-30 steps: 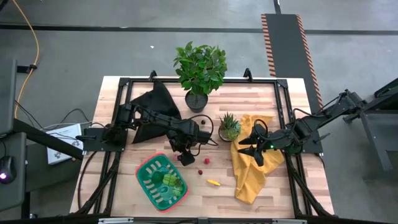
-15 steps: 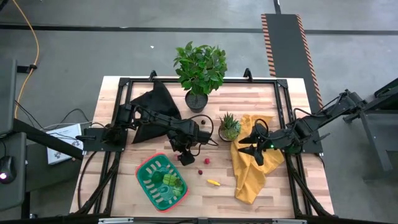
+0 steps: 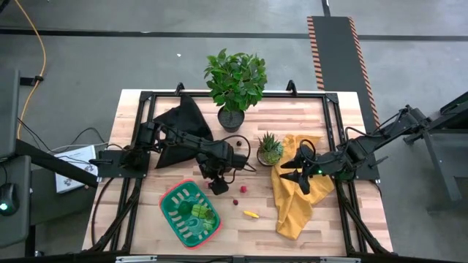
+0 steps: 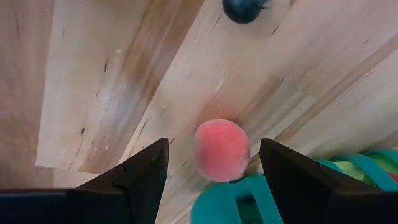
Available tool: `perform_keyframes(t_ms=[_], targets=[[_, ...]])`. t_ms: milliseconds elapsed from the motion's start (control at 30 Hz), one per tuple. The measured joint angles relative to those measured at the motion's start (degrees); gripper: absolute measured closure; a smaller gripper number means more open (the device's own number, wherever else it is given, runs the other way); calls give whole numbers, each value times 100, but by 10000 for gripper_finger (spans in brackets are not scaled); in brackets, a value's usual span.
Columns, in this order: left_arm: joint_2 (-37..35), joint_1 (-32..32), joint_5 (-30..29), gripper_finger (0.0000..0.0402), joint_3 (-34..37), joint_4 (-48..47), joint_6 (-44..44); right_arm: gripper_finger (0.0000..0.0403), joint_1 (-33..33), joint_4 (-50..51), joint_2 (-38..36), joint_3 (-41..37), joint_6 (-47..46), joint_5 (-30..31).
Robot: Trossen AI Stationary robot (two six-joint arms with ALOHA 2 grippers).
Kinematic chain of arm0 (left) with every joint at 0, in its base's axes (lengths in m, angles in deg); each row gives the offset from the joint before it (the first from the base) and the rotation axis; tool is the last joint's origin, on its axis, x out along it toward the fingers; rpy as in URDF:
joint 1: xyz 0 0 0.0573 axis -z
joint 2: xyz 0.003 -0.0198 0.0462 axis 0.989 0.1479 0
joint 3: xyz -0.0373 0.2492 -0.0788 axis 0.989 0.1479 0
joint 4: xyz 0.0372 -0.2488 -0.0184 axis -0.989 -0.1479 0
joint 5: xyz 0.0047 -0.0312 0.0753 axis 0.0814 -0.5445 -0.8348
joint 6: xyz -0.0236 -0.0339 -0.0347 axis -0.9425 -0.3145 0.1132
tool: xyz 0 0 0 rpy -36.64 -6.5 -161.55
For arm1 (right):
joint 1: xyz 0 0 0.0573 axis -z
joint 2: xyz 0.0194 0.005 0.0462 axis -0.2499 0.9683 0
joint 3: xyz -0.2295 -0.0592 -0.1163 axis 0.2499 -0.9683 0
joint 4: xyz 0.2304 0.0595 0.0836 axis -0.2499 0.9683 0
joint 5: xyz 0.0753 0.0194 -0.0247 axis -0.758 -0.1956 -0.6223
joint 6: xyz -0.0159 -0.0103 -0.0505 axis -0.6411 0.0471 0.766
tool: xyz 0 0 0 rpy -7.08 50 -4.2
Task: Pick and placing Produce into tupperware
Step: Put the pink peach into the blue basket
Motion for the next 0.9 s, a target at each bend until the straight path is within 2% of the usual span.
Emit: perform_keyframes(t_ms=[600, 900], targets=[[0, -4, -81, 160, 0, 27, 10, 215, 0, 2, 0, 0, 44, -3], [0, -2, 10, 209, 0, 27, 20, 215, 0, 4, 0, 0, 63, -26]])
